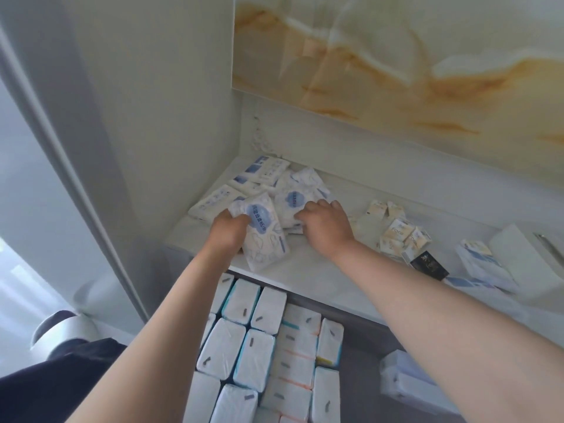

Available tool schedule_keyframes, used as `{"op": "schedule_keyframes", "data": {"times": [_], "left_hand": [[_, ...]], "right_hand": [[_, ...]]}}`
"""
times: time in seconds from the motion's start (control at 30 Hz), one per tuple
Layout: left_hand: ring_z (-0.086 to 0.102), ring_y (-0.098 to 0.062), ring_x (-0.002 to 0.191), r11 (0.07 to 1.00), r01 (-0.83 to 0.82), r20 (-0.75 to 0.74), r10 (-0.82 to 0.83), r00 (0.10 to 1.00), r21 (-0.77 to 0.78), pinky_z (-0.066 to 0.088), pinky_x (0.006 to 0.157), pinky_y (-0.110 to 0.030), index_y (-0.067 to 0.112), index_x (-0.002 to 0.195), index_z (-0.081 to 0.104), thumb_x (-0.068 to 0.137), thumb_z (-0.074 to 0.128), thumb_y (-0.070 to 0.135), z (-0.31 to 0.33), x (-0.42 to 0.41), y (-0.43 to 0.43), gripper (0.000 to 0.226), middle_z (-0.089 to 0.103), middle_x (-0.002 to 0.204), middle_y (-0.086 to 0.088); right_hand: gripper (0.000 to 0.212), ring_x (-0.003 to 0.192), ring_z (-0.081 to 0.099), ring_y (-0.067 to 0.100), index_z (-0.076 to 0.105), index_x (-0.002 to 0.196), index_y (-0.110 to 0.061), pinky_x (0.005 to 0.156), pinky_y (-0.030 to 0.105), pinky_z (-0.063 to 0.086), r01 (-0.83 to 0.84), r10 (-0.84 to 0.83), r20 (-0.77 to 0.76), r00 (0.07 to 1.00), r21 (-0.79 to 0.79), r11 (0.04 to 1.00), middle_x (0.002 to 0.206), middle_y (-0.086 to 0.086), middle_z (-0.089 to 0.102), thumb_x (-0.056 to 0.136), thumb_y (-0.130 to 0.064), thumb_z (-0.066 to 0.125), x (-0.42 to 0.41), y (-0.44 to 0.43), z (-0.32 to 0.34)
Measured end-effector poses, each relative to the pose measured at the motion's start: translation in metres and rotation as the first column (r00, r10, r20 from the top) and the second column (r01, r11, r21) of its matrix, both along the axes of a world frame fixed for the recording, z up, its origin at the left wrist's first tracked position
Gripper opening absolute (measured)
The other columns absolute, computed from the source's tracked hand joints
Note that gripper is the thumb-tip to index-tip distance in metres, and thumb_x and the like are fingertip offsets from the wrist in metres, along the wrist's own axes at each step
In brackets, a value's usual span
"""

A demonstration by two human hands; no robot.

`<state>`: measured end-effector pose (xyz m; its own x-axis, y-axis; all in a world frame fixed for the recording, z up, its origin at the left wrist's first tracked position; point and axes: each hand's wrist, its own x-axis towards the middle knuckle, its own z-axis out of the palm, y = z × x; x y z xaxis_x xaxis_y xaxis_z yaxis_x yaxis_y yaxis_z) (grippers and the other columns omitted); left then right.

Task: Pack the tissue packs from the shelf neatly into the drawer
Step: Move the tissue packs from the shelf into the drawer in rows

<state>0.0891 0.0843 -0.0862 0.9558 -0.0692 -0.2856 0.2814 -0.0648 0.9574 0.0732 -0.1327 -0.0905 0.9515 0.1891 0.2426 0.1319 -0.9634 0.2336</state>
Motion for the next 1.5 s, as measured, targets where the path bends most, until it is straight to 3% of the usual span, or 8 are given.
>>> {"op": "schedule_keyframes", "data": {"times": [0.17,0.33,0.53,0.63,0.73,1.0,1.3,1.5], "left_hand": [[0.066,-0.034,0.094,0.999,-0.007,-0.083,0.01,0.996,0.031,0.058,0.083,-0.05,0.016,0.111,0.058,0.092,0.046,0.014,0.003,-0.016,-0.006,0.023,0.068,0.106,-0.016],[0.065,-0.031,0.09,0.992,0.113,-0.148,-0.119,0.982,-0.052,0.056,0.07,-0.039,0.01,0.121,0.055,0.102,0.04,0.019,0.013,-0.052,-0.026,0.026,0.065,0.113,-0.019],[0.069,-0.029,0.099,0.948,0.233,-0.164,-0.271,0.948,-0.218,0.058,0.077,-0.044,0.019,0.116,0.059,0.098,0.043,0.055,0.03,-0.1,-0.046,0.043,0.07,0.109,-0.01],[0.072,-0.023,0.09,0.941,0.323,-0.024,-0.327,0.945,-0.101,0.06,0.073,-0.042,0.023,0.107,0.06,0.095,0.063,0.028,0.031,-0.127,-0.055,0.014,0.072,0.103,-0.007],[0.072,-0.022,0.091,0.932,0.361,0.023,-0.36,0.933,-0.039,0.06,0.08,-0.044,0.016,0.12,0.056,0.091,0.066,0.016,0.027,-0.144,-0.059,0.03,0.072,0.105,-0.007],[0.068,-0.016,0.101,0.687,0.704,0.116,-0.726,0.678,0.178,0.056,0.089,-0.036,0.024,0.116,0.054,0.093,0.062,0.012,0.024,-0.193,-0.075,0.027,0.071,0.108,0.001],[0.062,-0.004,0.098,0.474,0.714,0.077,-0.855,0.512,0.516,0.053,0.089,-0.027,0.033,0.123,0.054,0.086,0.071,0.03,-0.047,-0.226,-0.103,0.042,0.065,0.111,0.013],[0.045,-0.016,0.124,0.327,0.472,0.033,-0.847,0.53,0.819,0.041,0.101,-0.029,0.03,0.14,0.039,0.092,0.061,0.03,-0.078,-0.215,-0.104,0.053,0.05,0.137,0.007]], "right_hand": [[0.024,0.085,0.067,0.027,0.074,0.103,-0.008,0.071,0.029,0.052,-0.031,-0.146,0.264,0.953,0.568,0.822,0.104,0.008,0.069,0.085,0.0,0.062,-0.039,-0.021,0.019],[0.021,0.091,0.06,0.005,0.072,0.101,-0.01,0.081,0.009,0.044,-0.165,-0.112,0.33,0.937,0.703,0.692,0.107,-0.001,0.065,0.084,0.0,0.067,-0.102,-0.027,0.037],[0.02,0.084,0.056,0.0,0.074,0.095,-0.011,0.075,0.009,0.043,-0.186,0.069,0.197,0.978,0.676,0.713,0.112,-0.002,0.064,0.079,0.001,0.072,-0.177,-0.026,0.018],[0.015,0.092,0.064,0.009,0.073,0.094,-0.013,0.077,0.022,0.052,-0.157,0.108,0.114,0.988,0.687,0.71,0.116,-0.007,0.06,0.08,-0.009,0.07,-0.206,-0.026,0.012],[0.016,0.099,0.062,0.01,0.068,0.095,-0.02,0.079,0.034,0.054,-0.071,0.084,0.018,0.996,0.712,0.699,0.12,-0.012,0.052,0.08,-0.023,0.067,-0.228,-0.026,0.018],[0.086,0.119,0.05,0.017,0.03,0.147,-0.031,0.091,0.032,0.047,0.178,-0.076,-0.194,0.978,0.586,0.79,0.144,-0.004,0.028,0.074,-0.039,0.075,-0.261,-0.043,0.04],[0.033,0.086,0.055,0.025,0.044,0.097,-0.024,0.063,0.033,0.036,0.406,-0.199,-0.538,0.819,0.298,0.864,0.101,0.0,0.061,0.079,-0.031,0.072,-0.294,-0.07,-0.007],[0.029,0.103,0.058,0.031,0.048,0.106,-0.015,0.068,0.032,0.036,0.553,-0.329,-0.569,0.754,0.278,0.785,0.111,0.009,0.055,0.085,-0.017,0.067,-0.285,-0.075,-0.065]]}}
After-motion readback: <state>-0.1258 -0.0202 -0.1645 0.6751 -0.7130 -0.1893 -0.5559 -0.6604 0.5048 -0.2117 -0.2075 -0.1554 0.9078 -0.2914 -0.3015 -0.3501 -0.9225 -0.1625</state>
